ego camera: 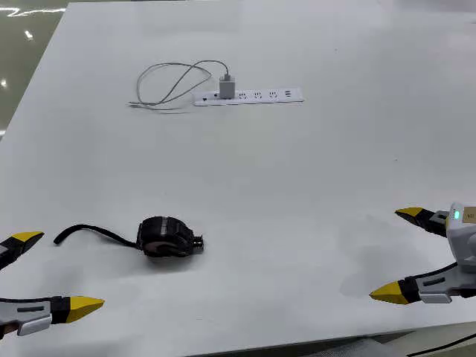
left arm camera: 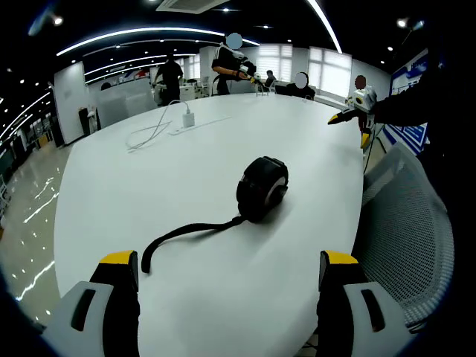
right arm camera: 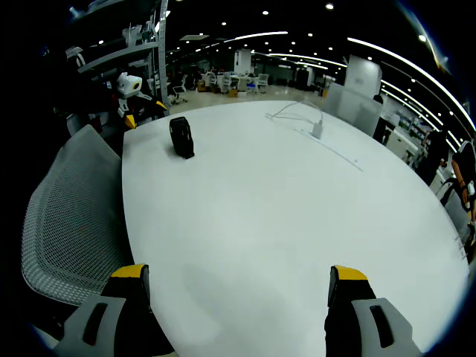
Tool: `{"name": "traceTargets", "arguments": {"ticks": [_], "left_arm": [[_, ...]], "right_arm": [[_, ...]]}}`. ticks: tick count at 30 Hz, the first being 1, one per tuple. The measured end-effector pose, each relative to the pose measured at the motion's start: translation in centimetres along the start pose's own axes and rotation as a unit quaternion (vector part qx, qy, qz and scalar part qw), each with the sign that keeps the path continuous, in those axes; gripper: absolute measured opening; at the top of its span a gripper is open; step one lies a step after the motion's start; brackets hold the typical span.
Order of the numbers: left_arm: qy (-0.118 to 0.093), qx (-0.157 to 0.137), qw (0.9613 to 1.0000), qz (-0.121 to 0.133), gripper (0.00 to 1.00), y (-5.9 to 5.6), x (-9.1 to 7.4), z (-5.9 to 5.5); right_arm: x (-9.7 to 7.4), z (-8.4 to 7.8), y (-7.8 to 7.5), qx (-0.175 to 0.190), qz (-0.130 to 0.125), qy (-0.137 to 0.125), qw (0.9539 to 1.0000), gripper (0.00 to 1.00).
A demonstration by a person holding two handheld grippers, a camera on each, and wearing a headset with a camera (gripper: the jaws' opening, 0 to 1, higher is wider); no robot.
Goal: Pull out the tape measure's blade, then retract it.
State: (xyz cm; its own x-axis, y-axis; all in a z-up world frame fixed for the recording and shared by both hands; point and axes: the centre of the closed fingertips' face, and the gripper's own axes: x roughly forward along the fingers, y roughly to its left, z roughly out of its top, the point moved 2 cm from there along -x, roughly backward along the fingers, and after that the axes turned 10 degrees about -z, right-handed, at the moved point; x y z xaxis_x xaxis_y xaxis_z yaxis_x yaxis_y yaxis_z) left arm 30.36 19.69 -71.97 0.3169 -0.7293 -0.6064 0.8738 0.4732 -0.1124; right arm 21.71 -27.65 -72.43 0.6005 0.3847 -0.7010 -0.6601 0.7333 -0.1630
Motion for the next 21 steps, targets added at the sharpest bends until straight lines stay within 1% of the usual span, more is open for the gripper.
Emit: {"name": "traceTargets", "arguments": {"ticks": [4,6,8,10,13,21], "left_arm": [[0.002,-0.003,1.0000,0.000,0.99,-0.07,0.01,-0.14],[0.004,-0.002,1.0000,0.005,0.99,0.05,-0.03,-0.15],[0.002,-0.009,1.0000,-0.002,0.99,-0.16,0.05,-0.14],[0.006,-0.003,1.0000,-0.001,0.99,-0.22,0.06,-0.16],[0.006,-0.004,1.0000,-0.006,0.99,-0.38,0.14,-0.27],[0.012,-0.005,0.9999,-0.009,0.99,-0.31,0.13,-0.53]], "right_arm": [[-0.10,0.03,-0.11,-0.001,-0.001,0.000,1.0000,0.99],[-0.16,0.06,-0.04,-0.002,0.000,0.001,1.0000,0.99],[-0.20,0.06,0.03,-0.001,0.002,0.001,1.0000,0.99],[-0.20,0.02,0.07,-0.002,0.003,0.002,1.0000,0.99],[-0.21,-0.08,0.11,-0.003,0.003,0.004,1.0000,0.99],[-0.32,-0.11,0.12,-0.003,0.002,0.005,1.0000,0.99]]}}
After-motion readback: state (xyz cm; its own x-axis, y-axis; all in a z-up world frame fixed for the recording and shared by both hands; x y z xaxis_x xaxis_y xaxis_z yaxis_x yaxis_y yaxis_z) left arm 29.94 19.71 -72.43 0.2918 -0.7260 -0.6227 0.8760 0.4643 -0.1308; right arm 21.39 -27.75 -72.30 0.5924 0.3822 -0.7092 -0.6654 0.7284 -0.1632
